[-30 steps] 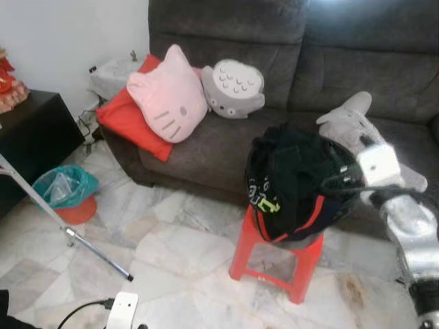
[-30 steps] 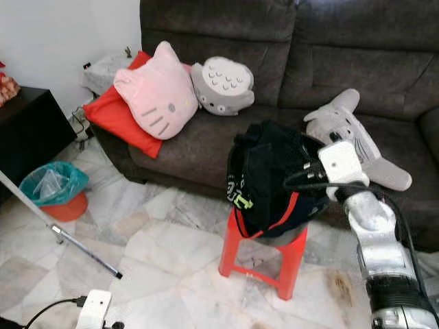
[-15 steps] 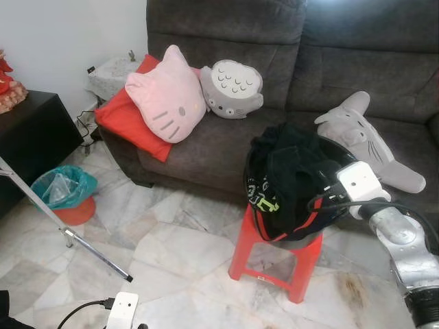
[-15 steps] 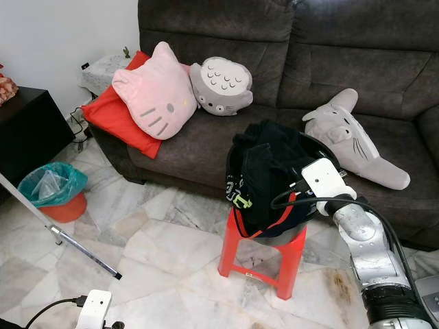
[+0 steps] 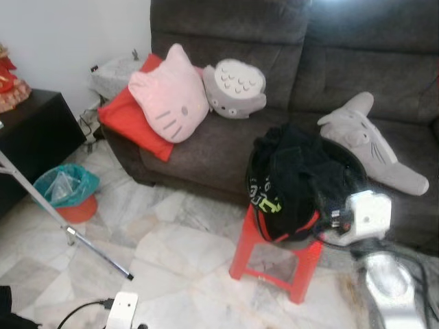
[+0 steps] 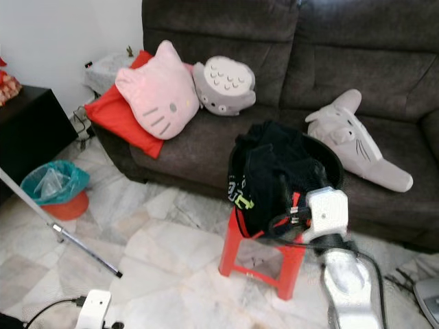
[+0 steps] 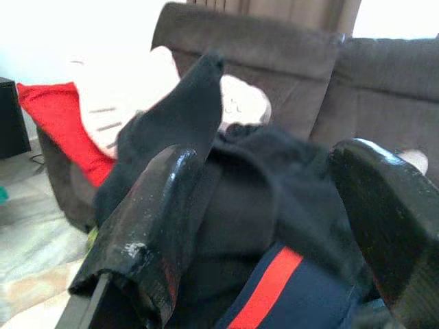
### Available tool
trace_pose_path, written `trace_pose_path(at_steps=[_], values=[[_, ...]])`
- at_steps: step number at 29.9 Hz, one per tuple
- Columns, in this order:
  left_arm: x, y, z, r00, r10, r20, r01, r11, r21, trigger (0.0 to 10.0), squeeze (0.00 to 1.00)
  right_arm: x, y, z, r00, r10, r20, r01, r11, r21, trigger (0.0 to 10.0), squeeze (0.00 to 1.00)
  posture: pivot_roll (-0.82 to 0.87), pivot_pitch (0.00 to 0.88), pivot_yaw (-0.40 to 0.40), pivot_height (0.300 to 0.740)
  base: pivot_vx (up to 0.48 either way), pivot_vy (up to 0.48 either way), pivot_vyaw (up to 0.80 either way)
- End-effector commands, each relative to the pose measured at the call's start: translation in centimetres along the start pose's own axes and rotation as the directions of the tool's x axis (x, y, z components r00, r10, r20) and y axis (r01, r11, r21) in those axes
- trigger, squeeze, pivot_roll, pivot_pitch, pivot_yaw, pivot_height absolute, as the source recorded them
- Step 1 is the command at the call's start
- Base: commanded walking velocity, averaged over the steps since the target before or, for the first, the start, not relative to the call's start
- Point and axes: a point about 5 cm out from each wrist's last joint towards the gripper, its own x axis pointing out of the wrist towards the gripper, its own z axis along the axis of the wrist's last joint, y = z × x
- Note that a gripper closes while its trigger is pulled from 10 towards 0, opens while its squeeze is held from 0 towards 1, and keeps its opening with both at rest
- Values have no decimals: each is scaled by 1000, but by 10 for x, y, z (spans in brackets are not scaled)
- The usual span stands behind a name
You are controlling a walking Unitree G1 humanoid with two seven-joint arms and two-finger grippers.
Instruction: Hang hanger
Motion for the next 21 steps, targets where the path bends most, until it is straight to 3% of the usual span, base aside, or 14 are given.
trace_pose_path(at_steps=[1,5,19,21], values=[[0,2,-1,1000,4,1,-4,1000,-3,10000,0,4,6,10,999,3,44,-3,1000,5,10000,0,-115,0,49,736,0,0,0],[0,2,0,1000,3,3,-3,1000,6,10000,0,8,4,7,999,-27,35,27,1000,12,10000,0,-113,0,47,736,0,0,0],[-1,1,-1,1000,5,8,-5,1000,4,10000,0,16,12,6,998,-57,19,57,998,34,10000,0,-104,0,38,736,0,-419,0],[-1,1,-1,1000,8,8,-8,1000,2,10000,0,15,11,5,998,-62,14,61,998,35,10000,0,-104,0,38,736,0,0,0]])
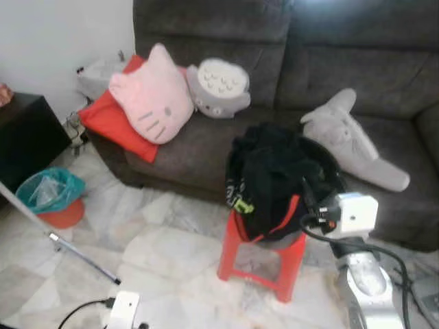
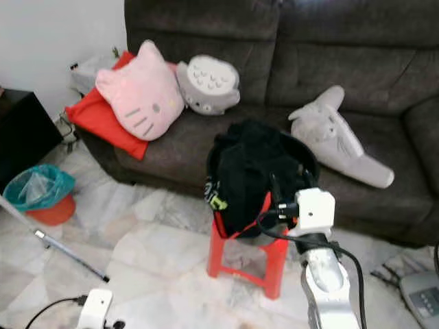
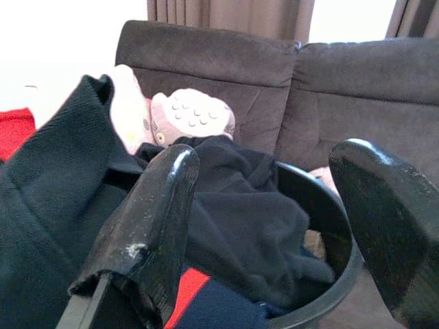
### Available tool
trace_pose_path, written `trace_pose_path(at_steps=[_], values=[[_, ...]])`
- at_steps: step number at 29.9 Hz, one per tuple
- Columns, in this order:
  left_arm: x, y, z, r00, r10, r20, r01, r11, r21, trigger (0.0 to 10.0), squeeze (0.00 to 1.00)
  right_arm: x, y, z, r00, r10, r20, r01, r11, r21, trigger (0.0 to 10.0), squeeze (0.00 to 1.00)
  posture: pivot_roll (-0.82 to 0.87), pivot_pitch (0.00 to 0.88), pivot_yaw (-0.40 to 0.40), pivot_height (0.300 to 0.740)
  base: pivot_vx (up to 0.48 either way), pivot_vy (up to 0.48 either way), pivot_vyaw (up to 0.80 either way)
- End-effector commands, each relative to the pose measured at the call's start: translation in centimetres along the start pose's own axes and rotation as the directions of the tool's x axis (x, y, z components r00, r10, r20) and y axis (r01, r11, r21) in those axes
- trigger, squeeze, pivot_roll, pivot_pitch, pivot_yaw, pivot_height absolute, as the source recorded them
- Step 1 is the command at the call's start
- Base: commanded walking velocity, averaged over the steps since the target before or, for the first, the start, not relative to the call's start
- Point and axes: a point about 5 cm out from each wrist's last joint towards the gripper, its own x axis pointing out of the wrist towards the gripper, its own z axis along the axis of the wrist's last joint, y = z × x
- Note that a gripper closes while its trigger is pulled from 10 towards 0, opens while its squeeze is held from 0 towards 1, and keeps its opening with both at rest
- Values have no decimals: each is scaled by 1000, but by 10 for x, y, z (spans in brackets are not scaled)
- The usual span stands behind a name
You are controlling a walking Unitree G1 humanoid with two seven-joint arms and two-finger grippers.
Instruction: Hang hanger
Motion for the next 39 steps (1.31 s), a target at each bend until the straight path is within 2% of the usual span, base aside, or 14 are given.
trace_pose_path(at_steps=[1,11,16,25,27,39], values=[[-2,4,-6,1000,14,-12,-15,1000,-7,10000,0,0,4,-2,1000,11,-14,-11,1000,-1,10000,0,-104,0,38,736,0,0,0],[-2,4,-7,1000,17,-7,-17,999,-30,10000,0,1,4,-5,999,31,-37,-32,999,-28,10000,0,-107,0,36,736,0,0,0],[-2,4,-7,1000,24,-13,-24,999,-27,10000,0,2,7,-3,997,76,-24,-77,994,-76,10000,0,-108,0,36,736,0,0,285],[-2,5,-6,999,36,-8,-36,999,-34,10000,0,5,9,1,996,94,-7,-94,993,-65,10000,0,-109,0,36,736,0,0,750],[-2,5,-6,999,37,-7,-37,999,-35,10000,0,5,7,2,997,77,-1,-77,996,-35,10000,0,-109,0,36,736,0,0,0],[-2,6,-5,999,42,1,-42,998,-37,10000,0,6,5,2,997,72,1,-71,997,-42,10000,0,-108,0,38,736,0,0,0]])
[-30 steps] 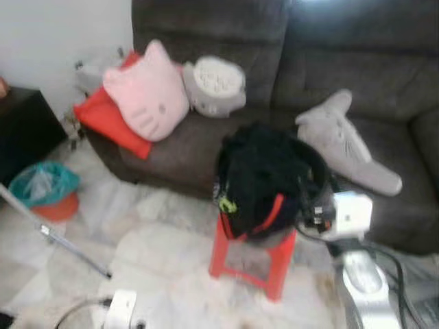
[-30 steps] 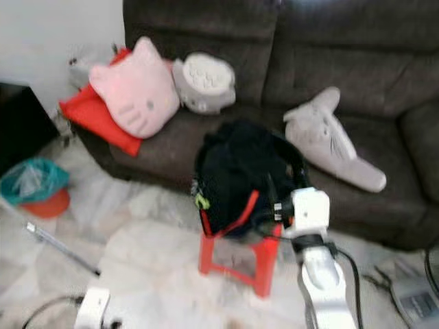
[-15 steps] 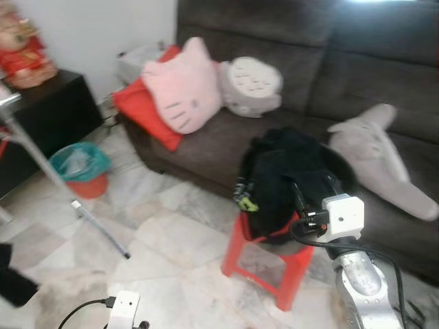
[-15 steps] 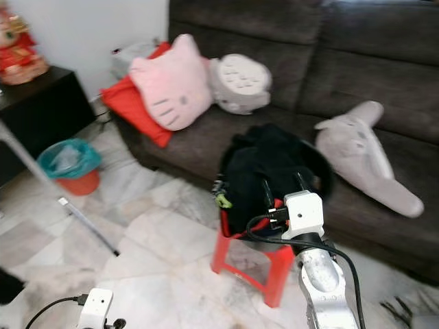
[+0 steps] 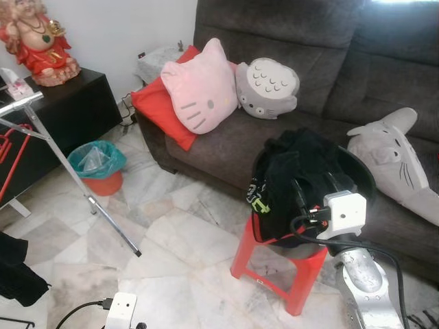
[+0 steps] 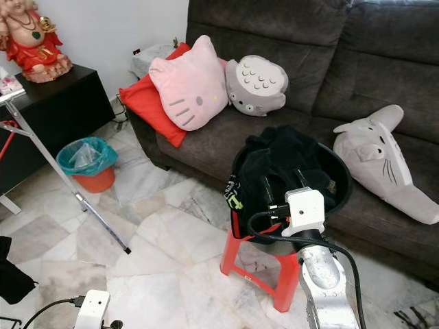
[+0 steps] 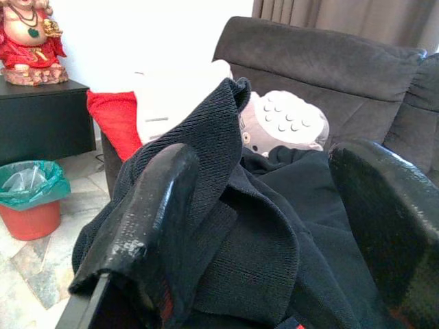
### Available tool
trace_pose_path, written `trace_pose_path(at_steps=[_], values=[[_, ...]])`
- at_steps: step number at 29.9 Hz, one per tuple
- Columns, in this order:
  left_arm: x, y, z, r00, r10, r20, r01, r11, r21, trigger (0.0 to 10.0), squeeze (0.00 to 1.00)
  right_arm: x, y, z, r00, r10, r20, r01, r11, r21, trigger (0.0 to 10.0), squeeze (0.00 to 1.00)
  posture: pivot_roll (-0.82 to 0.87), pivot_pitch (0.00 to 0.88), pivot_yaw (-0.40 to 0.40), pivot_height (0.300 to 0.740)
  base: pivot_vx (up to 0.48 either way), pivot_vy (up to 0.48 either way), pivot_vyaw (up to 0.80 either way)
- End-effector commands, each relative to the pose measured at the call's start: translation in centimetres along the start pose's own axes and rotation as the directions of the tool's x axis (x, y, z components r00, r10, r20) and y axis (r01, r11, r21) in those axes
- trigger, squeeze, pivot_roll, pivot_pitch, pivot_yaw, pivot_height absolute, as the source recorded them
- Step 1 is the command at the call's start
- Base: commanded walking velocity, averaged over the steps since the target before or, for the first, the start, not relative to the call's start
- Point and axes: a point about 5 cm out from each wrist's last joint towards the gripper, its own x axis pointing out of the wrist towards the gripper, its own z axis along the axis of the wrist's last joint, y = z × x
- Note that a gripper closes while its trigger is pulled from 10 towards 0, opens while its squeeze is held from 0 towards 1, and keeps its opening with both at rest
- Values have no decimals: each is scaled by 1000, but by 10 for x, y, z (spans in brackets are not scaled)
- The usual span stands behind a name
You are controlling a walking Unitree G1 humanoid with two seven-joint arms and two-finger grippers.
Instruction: Hang hanger
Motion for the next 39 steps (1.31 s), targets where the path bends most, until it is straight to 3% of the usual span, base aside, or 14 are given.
trace_pose_path(at_steps=[1,10,13,18,35,39], values=[[0,2,-1,1000,16,1,-16,1000,-22,10000,0,1,0,1,1000,-3,8,3,1000,4,10000,0,-108,0,38,736,0,0,0],[0,2,0,1000,18,7,-18,1000,-23,10000,0,6,-8,15,996,-56,76,57,998,-8,10000,0,-108,0,38,736,288,0,0],[0,2,0,1000,19,9,-19,1000,-23,10000,0,11,-18,39,974,-129,188,139,990,-38,10000,0,-111,0,40,736,296,0,0],[0,2,0,1000,21,11,-21,999,-24,10000,0,19,-19,63,951,-138,276,148,989,-13,10000,0,-110,0,38,736,300,0,0],[0,2,1,999,27,20,-26,999,-28,10000,0,16,-7,57,967,-70,245,79,997,-26,10000,0,-109,0,36,736,258,0,0],[0,2,1,999,31,22,-30,999,-28,10000,0,6,-14,55,972,-88,218,101,994,-48,10000,0,-110,0,34,736,0,0,0]])
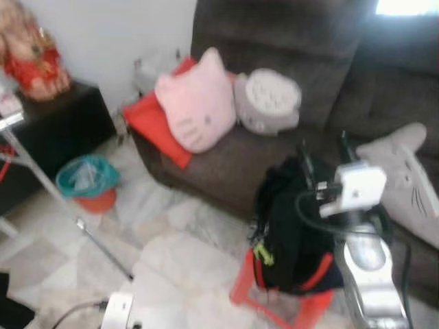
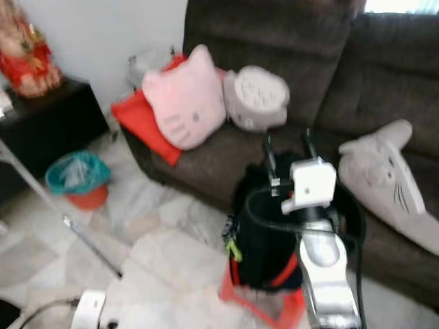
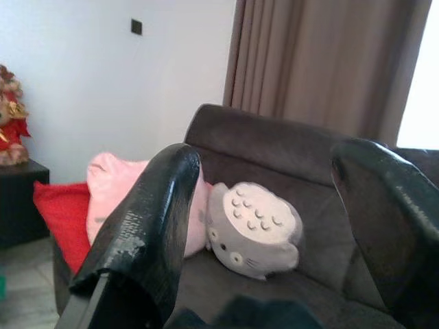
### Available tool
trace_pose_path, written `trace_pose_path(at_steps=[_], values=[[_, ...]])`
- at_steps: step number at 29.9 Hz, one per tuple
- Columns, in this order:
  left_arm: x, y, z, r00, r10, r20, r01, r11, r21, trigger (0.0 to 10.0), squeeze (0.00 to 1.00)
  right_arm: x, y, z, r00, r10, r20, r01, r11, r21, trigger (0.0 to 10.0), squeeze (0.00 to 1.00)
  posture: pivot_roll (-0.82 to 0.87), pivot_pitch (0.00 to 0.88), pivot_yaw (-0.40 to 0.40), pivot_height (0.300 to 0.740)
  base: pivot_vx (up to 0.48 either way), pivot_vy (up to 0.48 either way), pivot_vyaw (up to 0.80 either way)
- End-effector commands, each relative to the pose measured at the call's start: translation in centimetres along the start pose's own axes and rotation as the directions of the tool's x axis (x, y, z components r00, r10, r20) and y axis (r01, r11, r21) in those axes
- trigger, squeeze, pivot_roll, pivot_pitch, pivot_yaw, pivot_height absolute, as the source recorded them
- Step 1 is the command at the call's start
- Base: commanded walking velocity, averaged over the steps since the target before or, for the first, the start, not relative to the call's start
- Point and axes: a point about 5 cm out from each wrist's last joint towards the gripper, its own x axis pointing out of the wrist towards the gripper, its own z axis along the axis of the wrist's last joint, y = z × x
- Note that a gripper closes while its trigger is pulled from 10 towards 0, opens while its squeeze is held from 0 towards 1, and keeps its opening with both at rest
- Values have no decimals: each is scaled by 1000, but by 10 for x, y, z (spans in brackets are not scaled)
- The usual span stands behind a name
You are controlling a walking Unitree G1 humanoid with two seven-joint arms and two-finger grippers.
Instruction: Hang hanger
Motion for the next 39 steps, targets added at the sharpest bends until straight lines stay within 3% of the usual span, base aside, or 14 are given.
trace_pose_path(at_steps=[1,3,10,11,12,14,19,21,28,33,36,37,38,39], values=[[-3,2,-10,1000,11,-27,-11,1000,-19,10000,0,-6,-8,4,1000,-30,-8,30,999,-16,10000,0,-110,0,34,736,0,0,0],[-3,2,-10,1000,16,-27,-16,1000,-16,10000,0,-23,-24,2,991,-126,-48,124,991,-42,10000,0,-116,0,37,736,0,0,0],[-3,3,-10,1000,17,-26,-17,1000,-9,10000,0,-58,-28,-10,973,-152,-172,169,982,85,10000,0,-125,0,43,736,0,0,0],[-3,3,-9,1000,17,-25,-17,1000,-6,10000,0,-72,-20,-15,974,-40,-223,63,993,97,10000,0,-130,0,45,736,0,0,0],[-3,3,-9,1000,17,-25,-17,1000,-6,10000,0,-72,-20,-15,974,-40,-223,63,993,97,10000,0,-130,0,45,736,0,0,0],[-2,4,-9,1000,16,-23,-16,1000,-1,10000,0,-93,-7,-23,927,188,-323,-164,981,99,10000,0,-134,0,50,736,0,0,0],[-2,5,-8,1000,17,-22,-17,1000,1,10000,0,-98,-13,-25,915,192,-354,-180,981,67,10000,0,-137,0,52,736,0,0,0],[-2,6,-8,1000,19,-21,-19,1000,3,10000,0,-105,-17,-22,903,200,-380,-210,978,14,10000,0,-136,0,55,736,0,0,0],[-2,6,-8,1000,19,-19,-19,1000,7,10000,0,-115,-22,-17,907,152,-393,-167,986,-4,10000,0,-144,0,60,736,0,0,0],[-2,6,-7,1000,13,-16,-13,1000,8,10000,0,-120,-15,-5,911,238,-338,-164,959,233,10000,0,-155,0,64,736,0,0,0],[-2,5,-6,1000,11,-15,-10,1000,8,10000,0,-127,-8,-4,872,336,-356,-251,931,264,10000,0,-157,0,65,736,0,0,0],[-2,5,-6,1000,10,-14,-9,1000,8,10000,0,-133,-3,-4,838,403,-368,-303,905,299,10000,0,-158,0,65,736,0,0,0],[-2,5,-6,1000,10,-14,-9,1000,8,10000,0,-133,-3,-4,838,403,-368,-303,905,299,10000,0,-158,0,65,736,0,0,0],[-2,5,-6,1000,9,-14,-8,1000,8,10000,0,-141,5,-4,783,490,-383,-378,864,333,10000,0,-158,0,64,736,0,0,0]])
